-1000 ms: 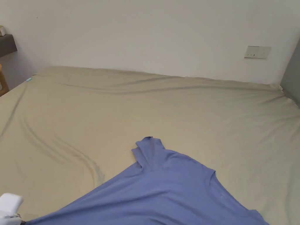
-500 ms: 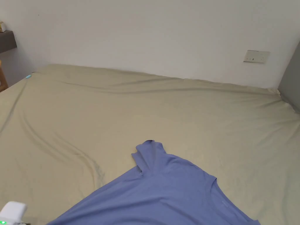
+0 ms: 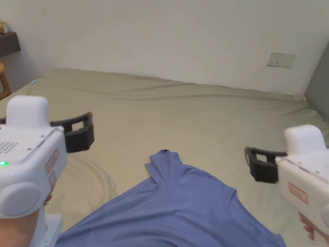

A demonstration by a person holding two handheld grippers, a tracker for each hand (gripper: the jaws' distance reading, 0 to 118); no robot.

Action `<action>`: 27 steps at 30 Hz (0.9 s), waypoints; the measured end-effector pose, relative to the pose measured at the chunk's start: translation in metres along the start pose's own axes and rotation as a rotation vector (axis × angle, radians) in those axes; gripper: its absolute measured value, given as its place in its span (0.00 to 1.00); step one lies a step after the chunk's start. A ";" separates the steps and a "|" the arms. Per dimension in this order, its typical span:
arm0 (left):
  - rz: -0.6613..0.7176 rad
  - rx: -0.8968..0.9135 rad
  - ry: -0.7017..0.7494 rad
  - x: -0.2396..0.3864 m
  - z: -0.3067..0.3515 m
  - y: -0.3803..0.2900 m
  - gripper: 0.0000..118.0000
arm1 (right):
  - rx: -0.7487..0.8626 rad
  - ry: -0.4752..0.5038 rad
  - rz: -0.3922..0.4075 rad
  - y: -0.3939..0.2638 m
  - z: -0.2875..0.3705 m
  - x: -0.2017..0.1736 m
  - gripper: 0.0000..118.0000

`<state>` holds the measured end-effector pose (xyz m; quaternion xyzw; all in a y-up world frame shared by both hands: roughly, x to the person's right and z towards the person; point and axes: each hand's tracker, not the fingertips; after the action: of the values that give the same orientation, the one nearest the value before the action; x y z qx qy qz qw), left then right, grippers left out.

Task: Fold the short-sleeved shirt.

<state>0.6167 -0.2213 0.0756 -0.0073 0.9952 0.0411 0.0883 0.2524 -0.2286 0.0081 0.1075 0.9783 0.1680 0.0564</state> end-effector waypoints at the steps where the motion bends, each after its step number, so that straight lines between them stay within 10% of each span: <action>1: -0.013 0.038 0.007 0.012 0.008 0.007 0.65 | 0.044 0.015 -0.004 0.007 0.004 -0.012 0.57; 3: -0.056 0.093 0.038 0.025 0.015 0.010 0.31 | 0.100 0.027 0.004 0.016 0.010 -0.032 0.11; 7: -0.077 0.103 0.017 0.045 0.028 0.008 0.00 | 0.171 -0.010 0.016 0.018 0.013 -0.063 0.01; 16: -0.129 0.039 -0.019 0.035 0.020 -0.013 0.00 | 0.198 -0.012 0.067 0.018 0.016 -0.078 0.01; 27: -0.101 -0.490 0.067 -0.063 -0.023 -0.148 0.00 | 0.080 0.041 0.080 -0.011 -0.033 -0.075 0.01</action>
<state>0.6782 -0.3702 0.0974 -0.0793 0.9564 0.2762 0.0528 0.3180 -0.2666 0.0404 0.1451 0.9801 0.1333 0.0255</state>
